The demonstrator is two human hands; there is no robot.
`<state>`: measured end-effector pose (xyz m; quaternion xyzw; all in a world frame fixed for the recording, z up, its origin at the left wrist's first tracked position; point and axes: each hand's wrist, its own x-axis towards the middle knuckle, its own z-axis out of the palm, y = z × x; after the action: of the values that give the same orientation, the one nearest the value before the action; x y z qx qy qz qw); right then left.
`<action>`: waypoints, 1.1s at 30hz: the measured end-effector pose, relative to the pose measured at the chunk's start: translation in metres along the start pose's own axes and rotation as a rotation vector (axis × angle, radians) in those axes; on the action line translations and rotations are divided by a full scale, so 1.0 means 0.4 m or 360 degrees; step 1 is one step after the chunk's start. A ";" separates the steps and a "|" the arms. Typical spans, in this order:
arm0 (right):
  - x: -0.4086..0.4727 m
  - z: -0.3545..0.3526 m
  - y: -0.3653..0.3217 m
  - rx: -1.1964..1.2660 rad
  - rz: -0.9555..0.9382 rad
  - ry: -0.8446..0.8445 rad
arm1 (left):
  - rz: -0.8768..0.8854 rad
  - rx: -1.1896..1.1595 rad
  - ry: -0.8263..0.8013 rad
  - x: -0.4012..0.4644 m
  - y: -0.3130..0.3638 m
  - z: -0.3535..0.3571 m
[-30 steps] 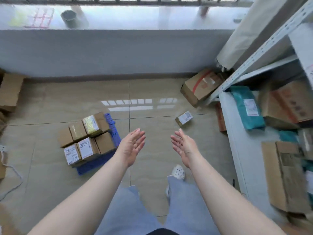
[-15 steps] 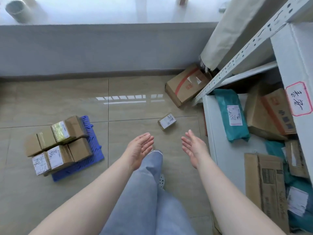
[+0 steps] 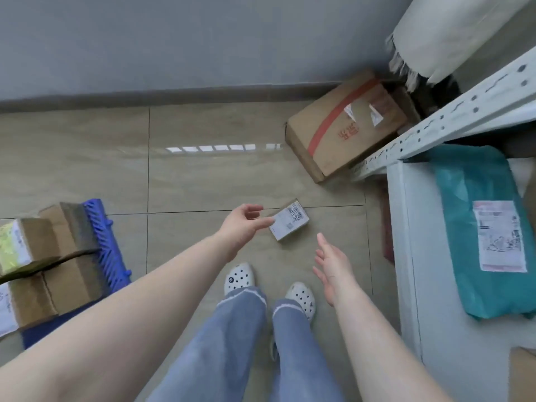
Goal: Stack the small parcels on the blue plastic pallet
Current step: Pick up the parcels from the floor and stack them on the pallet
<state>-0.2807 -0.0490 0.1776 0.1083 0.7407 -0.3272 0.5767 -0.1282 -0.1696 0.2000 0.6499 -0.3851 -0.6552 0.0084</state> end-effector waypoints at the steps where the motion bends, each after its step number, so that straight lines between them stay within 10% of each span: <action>1: 0.069 0.009 0.025 -0.0035 0.0035 0.0015 | -0.0020 0.0049 0.0020 0.065 -0.027 0.021; 17: 0.595 0.158 0.184 -0.0047 0.0089 -0.0007 | -0.0008 0.0521 0.0109 0.545 -0.333 0.204; 33: -0.071 0.118 0.083 0.0239 -0.0253 -0.0379 | 0.0051 -0.0245 -0.0061 -0.057 -0.136 0.052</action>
<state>-0.2170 -0.0463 0.1860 0.0525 0.6469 -0.4367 0.6229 -0.1157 -0.1094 0.1881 0.6284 -0.3441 -0.6949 0.0616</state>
